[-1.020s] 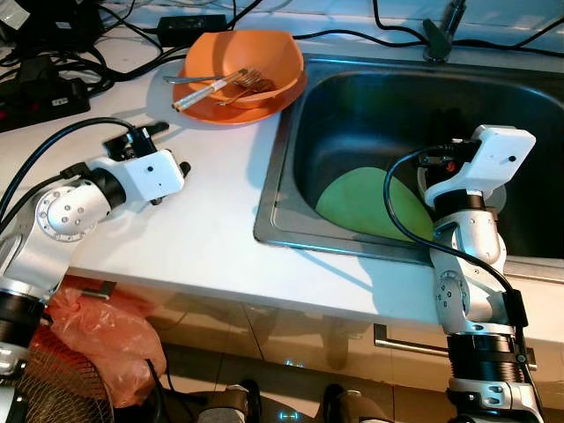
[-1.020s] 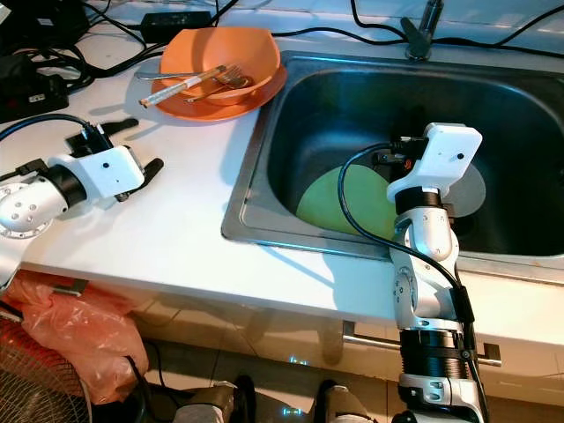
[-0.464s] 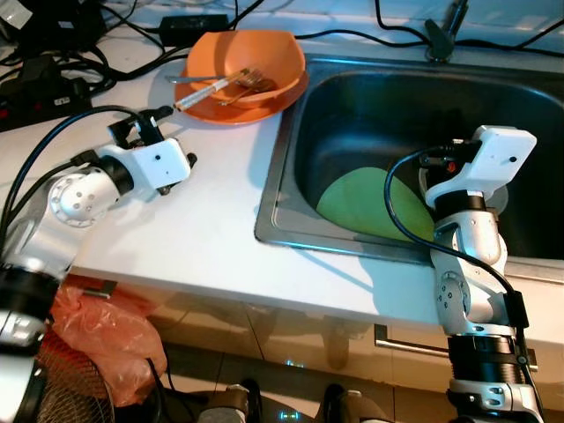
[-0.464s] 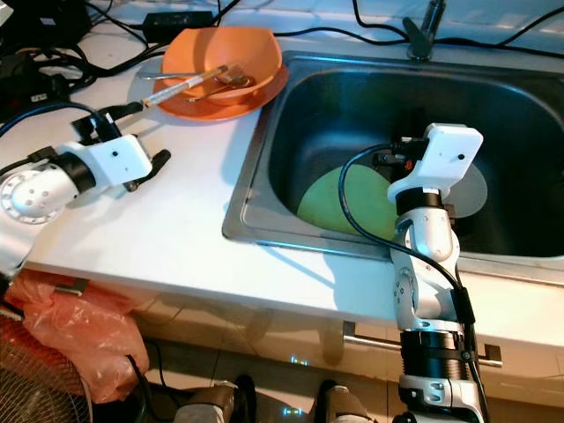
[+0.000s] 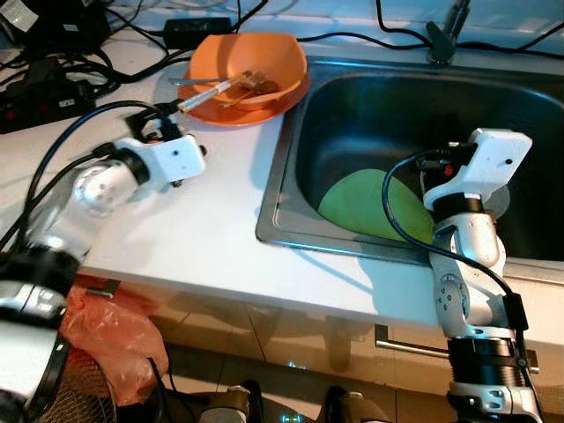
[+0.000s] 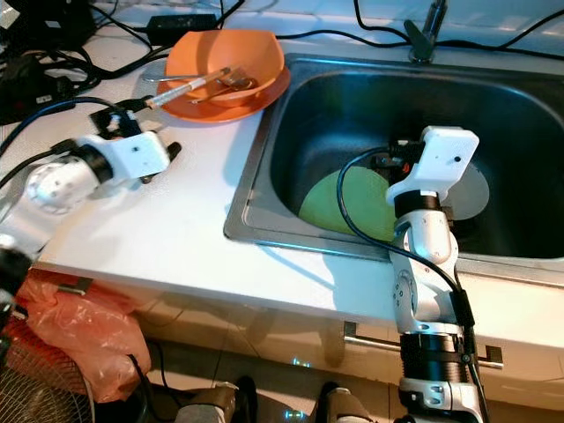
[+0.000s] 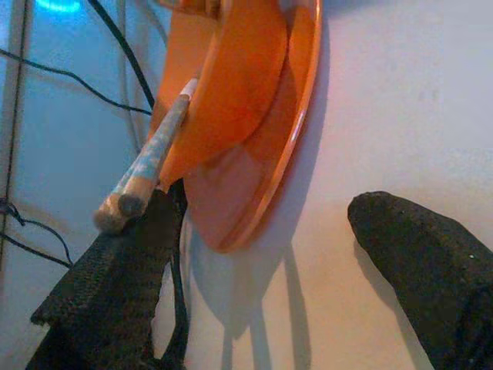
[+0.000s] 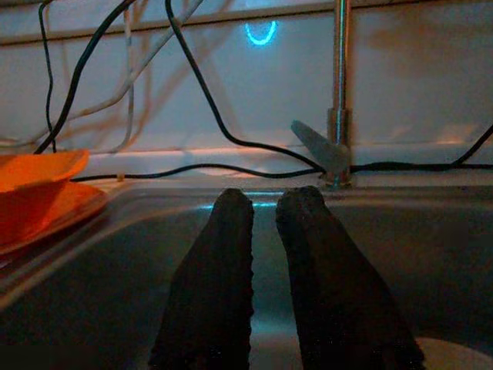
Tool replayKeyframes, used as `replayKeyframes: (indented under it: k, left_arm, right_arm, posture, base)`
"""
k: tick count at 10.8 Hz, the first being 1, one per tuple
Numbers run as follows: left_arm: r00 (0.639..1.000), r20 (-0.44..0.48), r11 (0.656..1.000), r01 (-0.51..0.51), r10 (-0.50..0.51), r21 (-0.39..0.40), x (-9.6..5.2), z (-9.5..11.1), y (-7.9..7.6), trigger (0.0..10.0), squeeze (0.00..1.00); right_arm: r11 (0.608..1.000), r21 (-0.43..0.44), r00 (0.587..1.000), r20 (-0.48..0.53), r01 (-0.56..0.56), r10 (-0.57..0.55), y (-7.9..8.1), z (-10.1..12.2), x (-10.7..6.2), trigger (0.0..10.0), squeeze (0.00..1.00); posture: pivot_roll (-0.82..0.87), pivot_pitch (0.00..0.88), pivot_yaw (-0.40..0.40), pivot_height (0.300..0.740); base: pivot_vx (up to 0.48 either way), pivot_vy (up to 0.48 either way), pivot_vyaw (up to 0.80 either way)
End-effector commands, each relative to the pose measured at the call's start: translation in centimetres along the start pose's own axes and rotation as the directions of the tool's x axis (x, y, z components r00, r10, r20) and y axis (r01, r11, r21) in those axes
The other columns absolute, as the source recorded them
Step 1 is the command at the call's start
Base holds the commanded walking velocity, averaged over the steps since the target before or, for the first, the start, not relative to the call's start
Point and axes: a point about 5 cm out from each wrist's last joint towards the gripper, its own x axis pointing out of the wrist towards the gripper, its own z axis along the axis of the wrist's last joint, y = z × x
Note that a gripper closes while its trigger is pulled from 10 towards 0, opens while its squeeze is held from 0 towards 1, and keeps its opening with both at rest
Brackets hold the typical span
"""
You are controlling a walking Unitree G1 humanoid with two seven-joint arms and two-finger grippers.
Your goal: Kitchen organization
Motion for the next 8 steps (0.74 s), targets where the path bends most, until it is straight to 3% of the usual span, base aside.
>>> replayKeyframes:
  k: [1, 5, 8]
  left_arm:
    - [0.987, -0.057, 0.988, 0.153, -0.152, 0.008, 0.1, -0.9, -3.7, 10.0, 0.0]
    - [0.981, -0.066, 0.983, 0.183, -0.181, 0.032, 0.8, -0.8, -4.3, 10.0, 0.0]
    - [0.965, -0.153, 0.973, 0.223, -0.212, 0.059, 0.6, -2.0, -4.8, 10.0, 0.0]
  right_arm:
    - [1.0, 0.006, 0.997, -0.076, 0.012, -0.011, -0.3, -1.6, -1.0, 10.0, 0.0]
    - [1.0, 0.0, 0.997, -0.08, 0.004, -0.004, -0.4, -1.4, -1.0, 10.0, 0.0]
    - [1.0, -0.001, 0.996, -0.089, -0.002, 0.002, -0.4, -1.4, -0.9, 10.0, 0.0]
  posture:
    - [0.01, 0.224, 0.059, 0.74]
    - [0.0, 0.229, 0.047, 0.74]
    - [0.0, 0.235, 0.039, 0.74]
  base:
    - [0.0, 0.0, 0.0]
    - [0.0, 0.0, 0.0]
    - [0.0, 0.0, 0.0]
